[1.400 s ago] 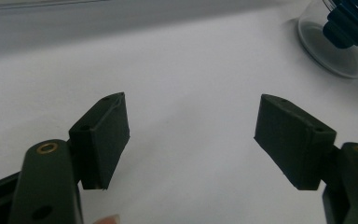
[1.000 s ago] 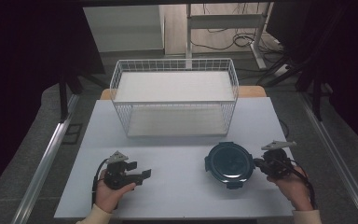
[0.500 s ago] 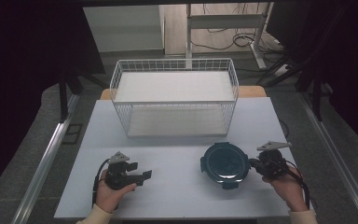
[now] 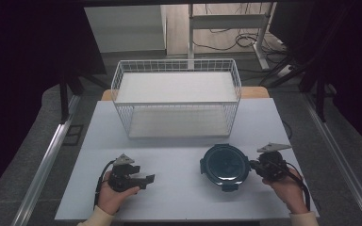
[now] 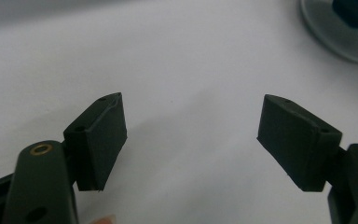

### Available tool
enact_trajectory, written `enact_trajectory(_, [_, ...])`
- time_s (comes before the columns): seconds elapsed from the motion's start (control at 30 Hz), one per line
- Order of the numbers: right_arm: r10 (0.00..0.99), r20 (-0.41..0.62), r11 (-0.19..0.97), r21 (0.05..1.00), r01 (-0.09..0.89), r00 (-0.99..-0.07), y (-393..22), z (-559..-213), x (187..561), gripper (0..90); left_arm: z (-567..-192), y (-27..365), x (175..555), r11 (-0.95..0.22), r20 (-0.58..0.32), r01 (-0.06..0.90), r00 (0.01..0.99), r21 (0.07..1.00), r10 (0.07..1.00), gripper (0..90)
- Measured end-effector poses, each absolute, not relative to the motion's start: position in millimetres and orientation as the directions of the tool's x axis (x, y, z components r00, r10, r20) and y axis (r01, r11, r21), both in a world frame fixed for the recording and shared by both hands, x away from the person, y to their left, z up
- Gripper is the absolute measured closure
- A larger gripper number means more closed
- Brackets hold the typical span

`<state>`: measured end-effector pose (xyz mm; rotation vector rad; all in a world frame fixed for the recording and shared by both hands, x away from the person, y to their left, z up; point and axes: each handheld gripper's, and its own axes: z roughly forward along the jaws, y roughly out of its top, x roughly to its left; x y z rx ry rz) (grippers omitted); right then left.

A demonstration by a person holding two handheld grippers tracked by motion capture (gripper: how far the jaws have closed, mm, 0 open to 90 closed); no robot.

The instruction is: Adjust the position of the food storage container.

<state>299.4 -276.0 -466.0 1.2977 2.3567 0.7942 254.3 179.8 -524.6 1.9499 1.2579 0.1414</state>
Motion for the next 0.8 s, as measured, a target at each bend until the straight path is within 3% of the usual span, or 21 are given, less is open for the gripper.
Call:
enact_trajectory(0.1, [0.848, -0.015, 0.425, 0.616, 0.663, -0.529, -276, -466, 300, 89.7, -522, 180, 254, -0.167, -0.349, 0.725, 0.503, 0.668, 0.791, 22.6])
enact_trajectory(0.8, [0.805, 0.007, 0.465, 0.614, 0.638, -0.593, -246, -467, 293, 89.7, -521, 182, 254, -0.154, -0.345, 0.724, 0.491, 0.673, 0.800, 22.7])
